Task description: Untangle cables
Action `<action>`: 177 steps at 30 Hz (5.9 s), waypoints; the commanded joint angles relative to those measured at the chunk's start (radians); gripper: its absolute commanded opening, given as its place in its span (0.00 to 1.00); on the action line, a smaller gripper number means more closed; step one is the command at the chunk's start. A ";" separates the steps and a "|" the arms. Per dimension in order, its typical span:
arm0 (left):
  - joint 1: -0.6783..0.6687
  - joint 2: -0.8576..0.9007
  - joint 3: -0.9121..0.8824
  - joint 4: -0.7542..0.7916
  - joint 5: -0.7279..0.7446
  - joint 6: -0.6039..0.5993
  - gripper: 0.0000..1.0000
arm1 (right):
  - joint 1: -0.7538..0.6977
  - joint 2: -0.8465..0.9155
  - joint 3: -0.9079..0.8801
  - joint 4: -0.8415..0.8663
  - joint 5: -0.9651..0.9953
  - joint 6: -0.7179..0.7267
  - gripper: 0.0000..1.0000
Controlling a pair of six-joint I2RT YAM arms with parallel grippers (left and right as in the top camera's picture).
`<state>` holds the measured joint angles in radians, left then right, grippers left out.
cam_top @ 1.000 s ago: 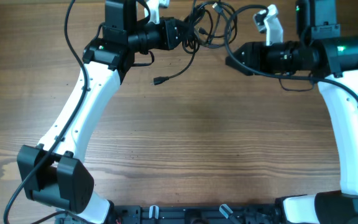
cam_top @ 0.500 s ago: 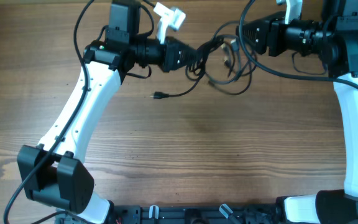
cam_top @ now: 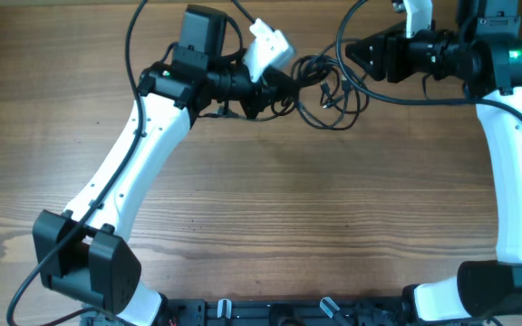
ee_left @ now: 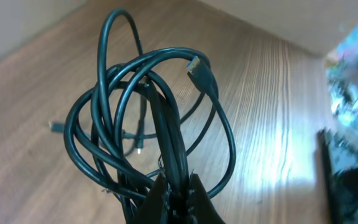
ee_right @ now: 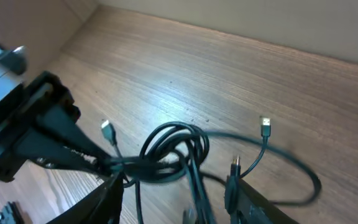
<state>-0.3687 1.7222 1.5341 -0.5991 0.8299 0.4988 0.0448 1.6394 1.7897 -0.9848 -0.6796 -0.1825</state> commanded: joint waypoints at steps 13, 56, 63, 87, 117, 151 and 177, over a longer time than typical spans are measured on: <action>-0.034 -0.023 0.003 0.095 -0.046 0.418 0.04 | 0.003 0.063 0.015 0.094 -0.022 -0.053 0.54; -0.133 -0.073 0.003 -0.005 -0.053 0.440 0.04 | -0.025 0.349 0.116 -0.250 -0.284 -0.314 0.55; -0.132 -0.073 0.003 -0.009 -0.090 0.440 0.04 | -0.025 0.349 0.116 -0.311 -0.292 -0.315 0.48; -0.132 -0.045 0.003 -0.140 -0.392 -0.472 0.04 | -0.122 0.298 0.131 0.277 0.033 0.689 0.04; -0.164 -0.045 0.003 -0.063 -0.217 0.496 0.04 | -0.048 0.301 0.130 -0.095 -0.103 -0.200 0.82; -0.177 -0.045 0.003 -0.064 -0.210 0.489 0.04 | 0.002 0.401 -0.033 -0.261 0.079 -0.202 0.60; -0.177 -0.045 0.003 -0.070 -0.210 0.458 0.04 | 0.081 0.401 -0.283 -0.060 -0.111 -0.058 0.59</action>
<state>-0.5442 1.6829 1.5379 -0.6769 0.6006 0.9657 0.1230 2.0281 1.5421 -1.0611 -0.7212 -0.2832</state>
